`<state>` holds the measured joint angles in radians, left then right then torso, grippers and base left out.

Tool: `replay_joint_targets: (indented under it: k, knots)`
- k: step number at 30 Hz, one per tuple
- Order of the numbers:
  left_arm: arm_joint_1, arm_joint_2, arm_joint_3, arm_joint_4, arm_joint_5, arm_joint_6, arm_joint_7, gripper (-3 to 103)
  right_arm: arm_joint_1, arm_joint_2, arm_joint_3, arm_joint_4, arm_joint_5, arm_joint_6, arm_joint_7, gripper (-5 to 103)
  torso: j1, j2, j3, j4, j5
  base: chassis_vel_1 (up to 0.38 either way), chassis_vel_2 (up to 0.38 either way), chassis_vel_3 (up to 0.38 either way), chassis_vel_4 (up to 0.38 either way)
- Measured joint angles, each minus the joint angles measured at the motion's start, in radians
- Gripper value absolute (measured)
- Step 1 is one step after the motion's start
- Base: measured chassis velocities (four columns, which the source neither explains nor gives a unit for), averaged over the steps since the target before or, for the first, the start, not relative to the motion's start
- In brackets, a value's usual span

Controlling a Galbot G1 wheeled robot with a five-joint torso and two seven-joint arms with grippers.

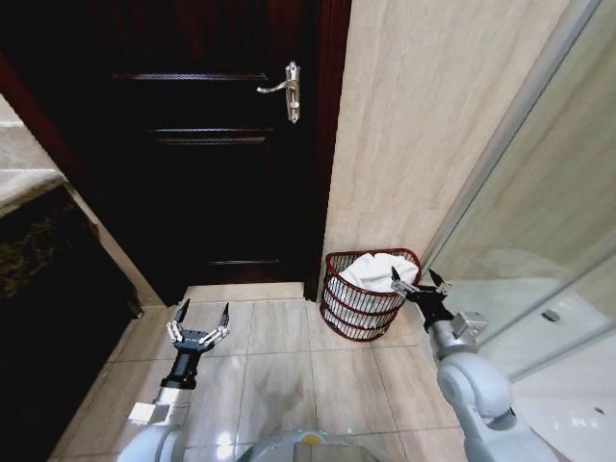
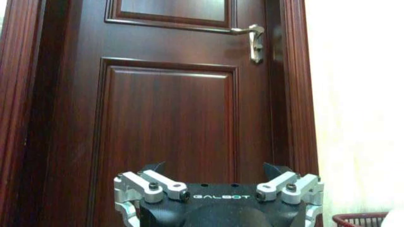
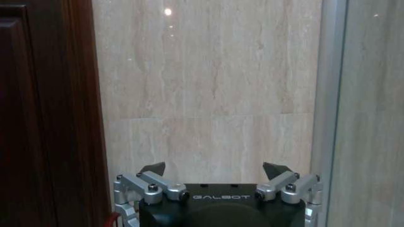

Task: Discard the used towel into the hamper.

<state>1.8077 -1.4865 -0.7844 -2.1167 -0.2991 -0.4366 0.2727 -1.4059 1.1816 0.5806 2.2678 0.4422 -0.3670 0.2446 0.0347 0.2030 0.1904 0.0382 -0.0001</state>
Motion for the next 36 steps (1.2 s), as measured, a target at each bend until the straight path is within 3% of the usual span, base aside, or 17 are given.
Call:
replay_joint_targets:
  k: [10,14,16,17,19,20,22,24,27,36]
  knots:
    - [-0.004,0.006,-0.007,0.016,0.002,-0.011,-0.03,100,0.014,-0.024,-0.009,-0.014,0.078,-0.043,0.037,100,-0.001,-0.002,-0.001,-0.0001,0.0,-0.036,0.055,0.062,-0.049]
    - [-0.011,0.01,-0.013,0.026,0.006,-0.021,-0.045,100,0.094,-0.104,-0.018,-0.104,0.253,-0.124,0.078,100,-0.001,-0.002,-0.002,-0.0001,0.0003,0.0,0.0,0.0,0.0]
    - [-0.011,0.009,-0.013,0.026,0.006,-0.021,-0.046,100,0.112,-0.117,-0.021,-0.119,0.281,-0.135,0.088,100,-0.001,-0.002,-0.002,-0.0001,0.0002,0.0,0.0,0.0,0.0]
    - [-0.009,0.007,-0.013,0.021,0.006,-0.024,-0.046,100,0.179,-0.155,-0.032,-0.162,0.377,-0.17,0.13,100,-0.001,-0.003,-0.002,-0.0001,0.0004,0.0,0.0,0.0,0.0]
    - [-0.008,0.006,-0.013,0.02,0.006,-0.025,-0.046,100,0.196,-0.166,-0.036,-0.173,0.405,-0.179,0.143,100,-0.001,-0.003,-0.002,0.0002,0.0002,0.0,0.0,0.0,0.0]
    - [-0.004,0.001,-0.014,0.013,0.006,-0.027,-0.046,100,0.251,-0.204,-0.052,-0.212,0.503,-0.204,0.177,100,-0.001,-0.003,-0.002,0.0,0.0002,0.0,0.0,0.0,0.0]
    - [0.0,-0.004,-0.019,0.007,0.007,-0.028,-0.046,100,0.326,-0.252,-0.068,-0.264,0.608,-0.238,0.195,100,-0.001,-0.003,-0.002,0.0003,0.0003,0.0,0.0,0.0,0.0]
    - [0.0,-0.004,-0.02,0.006,0.007,-0.028,-0.046,100,0.33,-0.256,-0.07,-0.268,0.618,-0.242,0.196,100,-0.001,-0.003,-0.002,0.0002,0.0003,0.0,0.0,0.0,0.0]
    - [0.003,-0.008,-0.035,0.005,0.002,-0.035,-0.05,100,0.423,-0.312,-0.095,-0.343,0.789,-0.329,0.239,100,-0.001,-0.003,-0.002,0.0001,0.0004,0.0,0.0,0.0,0.0]
    - [0.01,-0.022,-0.042,0.004,-0.005,-0.042,-0.049,100,0.499,-0.343,-0.177,-0.435,0.882,-0.369,0.24,100,-0.001,-0.004,-0.003,-0.0001,0.0001,0.0,0.0,0.0,0.0]
